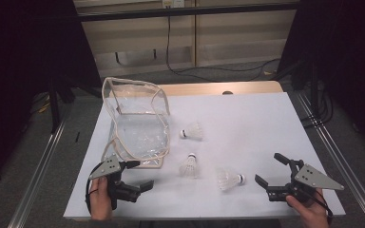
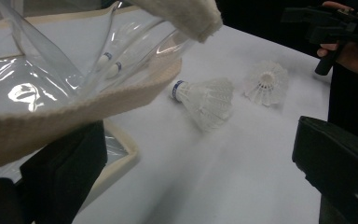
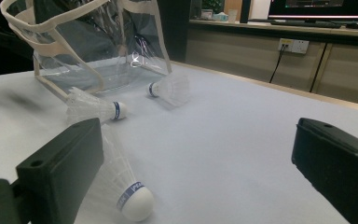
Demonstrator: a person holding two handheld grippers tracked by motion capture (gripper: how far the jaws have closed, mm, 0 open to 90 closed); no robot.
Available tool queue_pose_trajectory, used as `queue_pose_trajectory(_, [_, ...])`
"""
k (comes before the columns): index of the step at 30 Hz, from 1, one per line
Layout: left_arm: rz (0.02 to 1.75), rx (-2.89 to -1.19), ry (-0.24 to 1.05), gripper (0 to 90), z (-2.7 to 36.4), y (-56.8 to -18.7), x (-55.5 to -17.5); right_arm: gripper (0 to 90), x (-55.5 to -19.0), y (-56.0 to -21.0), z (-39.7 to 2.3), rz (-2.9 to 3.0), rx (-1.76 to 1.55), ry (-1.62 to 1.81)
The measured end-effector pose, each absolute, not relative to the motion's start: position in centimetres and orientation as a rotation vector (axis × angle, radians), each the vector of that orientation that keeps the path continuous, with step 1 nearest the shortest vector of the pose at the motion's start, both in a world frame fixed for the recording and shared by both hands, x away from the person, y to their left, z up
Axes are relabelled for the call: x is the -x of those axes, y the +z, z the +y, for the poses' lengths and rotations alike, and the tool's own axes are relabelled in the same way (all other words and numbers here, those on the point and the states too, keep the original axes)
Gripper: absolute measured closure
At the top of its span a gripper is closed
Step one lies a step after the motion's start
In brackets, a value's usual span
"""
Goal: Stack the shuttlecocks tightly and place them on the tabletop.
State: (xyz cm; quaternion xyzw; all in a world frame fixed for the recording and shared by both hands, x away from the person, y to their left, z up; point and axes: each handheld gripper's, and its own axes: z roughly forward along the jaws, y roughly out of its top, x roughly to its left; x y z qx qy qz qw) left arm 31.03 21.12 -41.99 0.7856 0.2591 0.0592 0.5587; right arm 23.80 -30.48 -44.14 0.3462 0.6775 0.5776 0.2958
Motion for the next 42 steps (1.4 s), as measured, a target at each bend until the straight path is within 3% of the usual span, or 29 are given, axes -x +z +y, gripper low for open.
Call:
queue_pose_trajectory(25, [0.613,-1.833,0.142,3.3,21.9,-42.6,-31.6,1.5,-25.2,-43.6,-30.4,1.823,-0.983,1.514])
queue_pose_trajectory(42, [0.599,-1.837,0.15,3.0,21.8,-42.6,-31.4,1.0,-26.9,-43.3,-27.9,1.92,-0.992,1.476])
